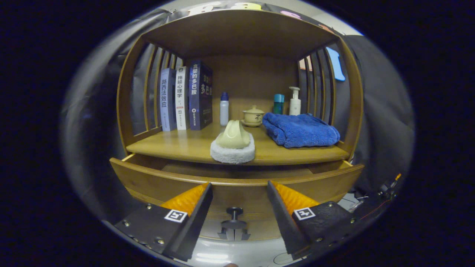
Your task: Pull open the drawer, take out the items inside it, and place them on the countertop above the cabinet.
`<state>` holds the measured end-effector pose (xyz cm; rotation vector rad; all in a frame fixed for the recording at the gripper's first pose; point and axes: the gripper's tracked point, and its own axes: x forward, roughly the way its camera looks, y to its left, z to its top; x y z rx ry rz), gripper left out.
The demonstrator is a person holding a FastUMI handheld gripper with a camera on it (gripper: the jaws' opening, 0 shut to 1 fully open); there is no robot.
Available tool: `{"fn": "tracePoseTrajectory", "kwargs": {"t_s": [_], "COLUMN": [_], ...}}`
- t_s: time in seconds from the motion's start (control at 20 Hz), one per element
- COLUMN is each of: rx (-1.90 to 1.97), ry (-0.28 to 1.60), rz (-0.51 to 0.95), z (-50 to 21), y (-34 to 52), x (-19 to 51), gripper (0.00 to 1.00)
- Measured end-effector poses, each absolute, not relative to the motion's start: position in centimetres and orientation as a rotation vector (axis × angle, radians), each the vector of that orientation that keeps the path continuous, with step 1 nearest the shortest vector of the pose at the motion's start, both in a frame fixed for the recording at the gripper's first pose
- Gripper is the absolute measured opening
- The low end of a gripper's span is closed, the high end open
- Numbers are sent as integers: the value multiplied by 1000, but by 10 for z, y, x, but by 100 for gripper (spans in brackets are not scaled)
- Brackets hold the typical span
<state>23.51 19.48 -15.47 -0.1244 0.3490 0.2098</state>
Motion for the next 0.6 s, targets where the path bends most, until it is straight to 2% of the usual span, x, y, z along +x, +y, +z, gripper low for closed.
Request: {"fn": "tracePoseTrajectory", "kwargs": {"t_s": [0.6], "rx": [-95], "ry": [360], "rz": [217], "z": [-153], "y": [202], "x": [266], "gripper": [87]}}
